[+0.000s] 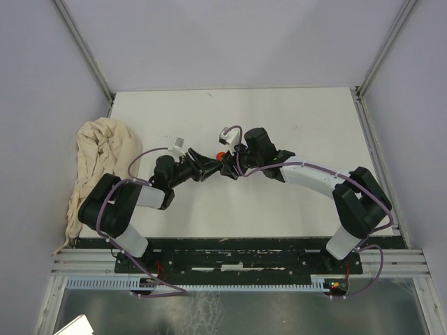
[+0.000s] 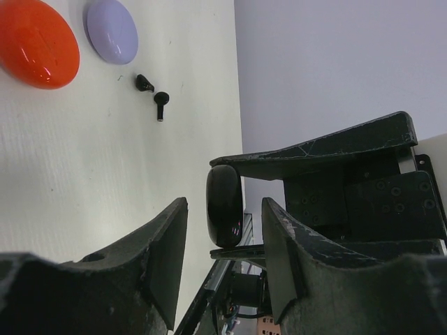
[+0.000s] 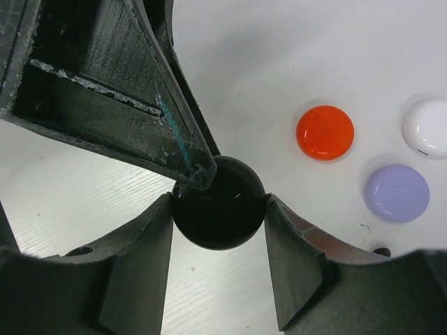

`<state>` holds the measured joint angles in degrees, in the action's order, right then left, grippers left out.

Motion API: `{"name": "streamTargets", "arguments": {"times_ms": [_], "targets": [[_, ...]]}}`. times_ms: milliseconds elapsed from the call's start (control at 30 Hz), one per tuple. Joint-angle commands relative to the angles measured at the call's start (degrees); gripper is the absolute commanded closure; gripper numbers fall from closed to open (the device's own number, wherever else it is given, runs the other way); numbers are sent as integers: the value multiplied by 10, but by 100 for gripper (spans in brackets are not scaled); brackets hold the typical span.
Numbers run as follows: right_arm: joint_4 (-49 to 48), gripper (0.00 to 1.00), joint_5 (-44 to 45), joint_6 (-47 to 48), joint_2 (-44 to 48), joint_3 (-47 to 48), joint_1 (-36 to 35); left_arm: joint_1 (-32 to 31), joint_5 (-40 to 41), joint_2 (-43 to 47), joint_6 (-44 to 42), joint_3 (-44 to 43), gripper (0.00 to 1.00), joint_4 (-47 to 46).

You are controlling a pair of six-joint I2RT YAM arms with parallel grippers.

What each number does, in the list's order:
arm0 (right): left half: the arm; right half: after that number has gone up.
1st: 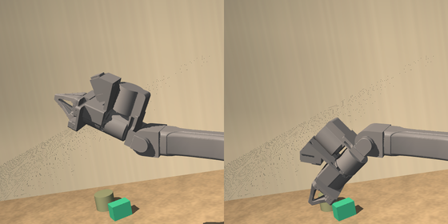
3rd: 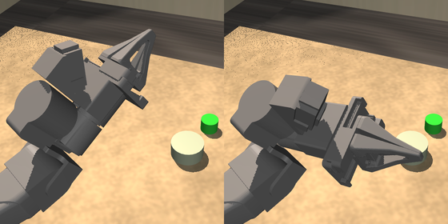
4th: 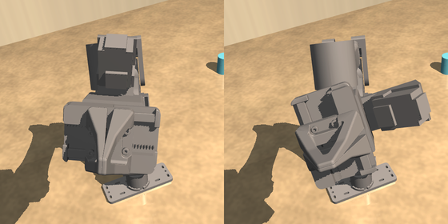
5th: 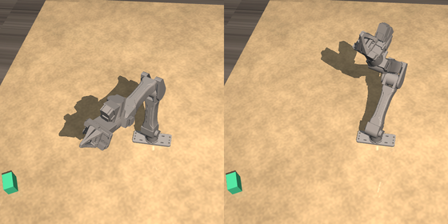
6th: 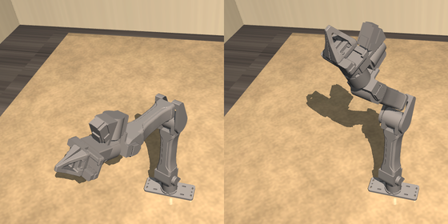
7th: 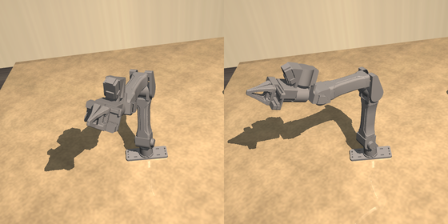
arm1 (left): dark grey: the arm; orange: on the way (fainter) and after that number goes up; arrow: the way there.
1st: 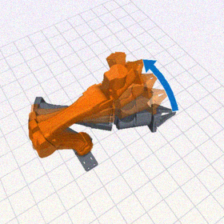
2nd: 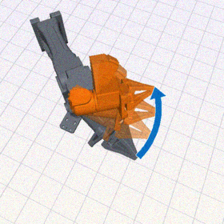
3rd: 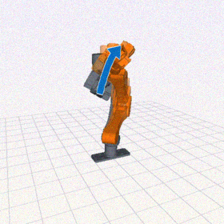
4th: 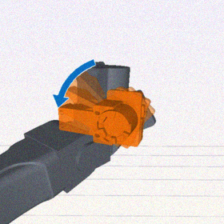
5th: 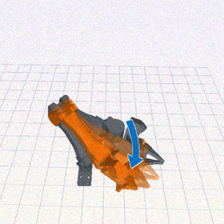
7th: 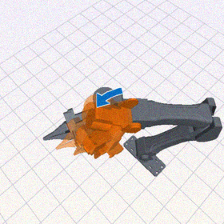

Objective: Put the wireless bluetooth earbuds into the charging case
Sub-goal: Pick up the charging case at the center of the board.

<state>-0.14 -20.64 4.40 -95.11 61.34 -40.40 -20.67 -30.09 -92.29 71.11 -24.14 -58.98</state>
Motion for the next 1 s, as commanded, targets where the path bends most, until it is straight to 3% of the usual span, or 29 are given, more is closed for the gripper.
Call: {"name": "streamTargets", "arguments": {"times_ms": [0,733,967], "targets": [[-18,87,-10,8,27,-2,-2,-3,10,-3,12,-11,48,-39],[-20,87,-12,9,23,-4,-2,-8,3,-13,23,-12,64,-63],[-20,87,-12,9,24,-4,-1,-9,2,-15,23,-12,83,-69]]}}
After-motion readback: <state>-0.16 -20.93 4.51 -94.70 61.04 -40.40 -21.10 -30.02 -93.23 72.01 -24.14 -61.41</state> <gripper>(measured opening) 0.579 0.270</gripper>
